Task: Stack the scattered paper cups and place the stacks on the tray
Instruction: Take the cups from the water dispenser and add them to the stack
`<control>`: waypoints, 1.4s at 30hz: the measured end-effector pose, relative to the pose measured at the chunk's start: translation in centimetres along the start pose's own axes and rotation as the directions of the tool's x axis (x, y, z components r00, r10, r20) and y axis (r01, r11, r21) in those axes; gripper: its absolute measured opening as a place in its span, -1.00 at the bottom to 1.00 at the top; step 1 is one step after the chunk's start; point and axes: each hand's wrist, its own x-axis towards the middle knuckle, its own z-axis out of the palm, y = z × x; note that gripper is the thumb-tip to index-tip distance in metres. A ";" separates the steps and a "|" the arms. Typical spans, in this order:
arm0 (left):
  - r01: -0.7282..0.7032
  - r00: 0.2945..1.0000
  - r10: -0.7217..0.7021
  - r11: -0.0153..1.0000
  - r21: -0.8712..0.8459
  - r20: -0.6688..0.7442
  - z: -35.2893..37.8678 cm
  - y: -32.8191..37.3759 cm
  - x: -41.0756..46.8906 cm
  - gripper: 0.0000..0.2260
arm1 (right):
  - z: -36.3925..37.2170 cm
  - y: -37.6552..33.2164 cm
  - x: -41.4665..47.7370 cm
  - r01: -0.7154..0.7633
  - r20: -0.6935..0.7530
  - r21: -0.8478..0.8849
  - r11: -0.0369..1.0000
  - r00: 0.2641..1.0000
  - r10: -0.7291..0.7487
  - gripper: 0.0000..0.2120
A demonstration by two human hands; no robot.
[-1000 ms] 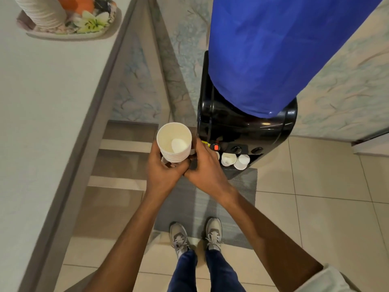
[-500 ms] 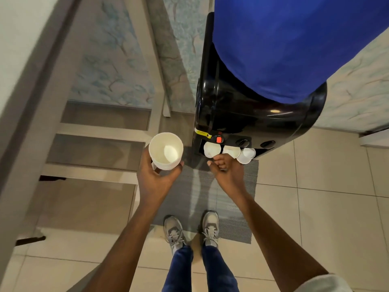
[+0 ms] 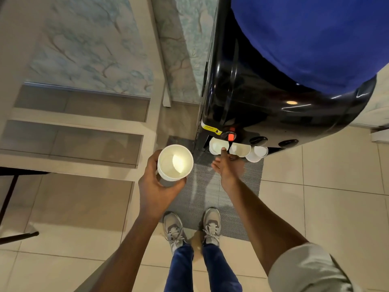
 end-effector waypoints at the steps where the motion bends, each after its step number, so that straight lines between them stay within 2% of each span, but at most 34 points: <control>1: -0.005 1.000 0.005 1.000 0.005 0.004 -0.1 -0.3 0.0 -0.24 | 0.3 0.0 0.2 -0.020 0.001 0.022 1.000 1.000 0.020 -0.83; 4: -0.027 1.000 0.027 0.999 0.025 0.008 -0.3 -0.8 0.2 -0.23 | 0.8 0.0 0.6 -0.058 -0.006 0.034 0.998 0.998 0.058 -0.89; 13: -0.051 0.998 0.050 0.996 0.071 0.028 -0.9 -1.7 0.0 -0.23 | 1.6 -0.2 0.4 -0.034 -0.025 0.025 0.999 0.999 0.034 -0.85; 17: -0.041 0.999 0.038 0.997 0.068 0.034 -1.1 -1.8 -0.2 -0.24 | 1.1 0.1 0.1 0.033 -0.074 -0.087 0.996 0.997 -0.039 -0.84; 21: -0.036 0.998 0.033 0.997 0.062 0.050 -1.5 -1.4 -0.4 -0.24 | -0.5 -0.3 -1.5 0.095 -0.090 -0.099 0.991 0.990 -0.104 -0.90; 26: -0.019 0.999 0.016 0.998 0.062 0.042 -2.0 -0.9 -0.2 -0.25 | -3.8 -1.3 -5.7 0.253 0.004 -0.178 0.951 0.967 -0.256 -0.88; 28: -0.020 0.999 0.017 0.997 0.081 0.037 -2.3 -1.0 0.0 -0.26 | -4.8 -2.2 -8.4 0.308 0.067 -0.128 0.943 0.951 -0.301 -0.90; 34: -0.066 0.996 0.060 0.991 0.113 0.060 -3.0 -0.7 0.2 -0.24 | -5.8 -6.9 -16.4 0.487 0.188 0.056 0.872 0.852 -0.488 -0.83; 38: -0.092 0.992 0.084 0.993 0.080 0.093 -2.9 0.1 0.4 -0.28 | -4.9 -7.8 -17.5 0.653 0.308 -0.026 0.757 0.725 -0.616 -0.71; 42: -0.131 0.987 0.121 0.987 0.095 0.103 -2.3 0.2 0.4 -0.32 | -4.0 -6.5 -16.1 0.804 0.376 -0.174 0.569 0.588 -0.716 -0.75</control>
